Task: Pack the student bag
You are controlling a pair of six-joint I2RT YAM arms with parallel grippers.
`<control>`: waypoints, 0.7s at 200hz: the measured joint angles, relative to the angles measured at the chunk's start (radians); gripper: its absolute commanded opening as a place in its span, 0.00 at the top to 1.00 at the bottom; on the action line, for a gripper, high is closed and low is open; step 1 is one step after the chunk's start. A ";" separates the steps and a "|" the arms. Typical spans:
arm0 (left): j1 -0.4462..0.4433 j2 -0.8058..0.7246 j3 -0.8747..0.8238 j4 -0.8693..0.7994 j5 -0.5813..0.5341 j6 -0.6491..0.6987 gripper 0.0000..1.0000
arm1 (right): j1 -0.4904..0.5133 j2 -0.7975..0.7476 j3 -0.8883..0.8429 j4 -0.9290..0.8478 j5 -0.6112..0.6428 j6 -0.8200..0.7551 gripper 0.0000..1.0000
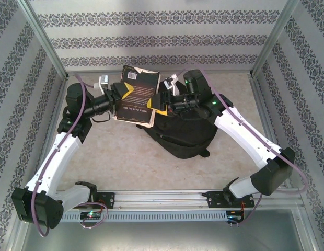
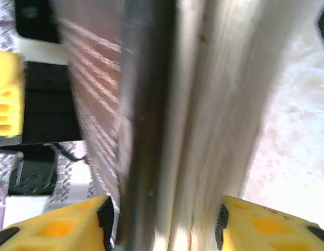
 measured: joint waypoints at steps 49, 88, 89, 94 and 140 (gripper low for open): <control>-0.012 0.000 0.025 -0.061 -0.034 0.005 1.00 | -0.005 -0.011 0.009 -0.211 0.194 -0.111 0.48; -0.026 -0.002 0.119 -0.260 -0.149 0.039 1.00 | 0.002 -0.122 0.009 -0.270 0.380 -0.242 0.56; -0.027 -0.002 0.123 -0.267 -0.153 0.039 1.00 | 0.002 -0.126 0.009 -0.269 0.382 -0.247 0.56; -0.032 -0.002 0.135 -0.293 -0.168 0.043 1.00 | 0.009 -0.149 0.009 -0.262 0.398 -0.266 0.56; -0.113 0.031 0.188 -0.502 -0.278 0.060 1.00 | 0.180 -0.327 -0.035 -0.076 0.490 -0.586 0.42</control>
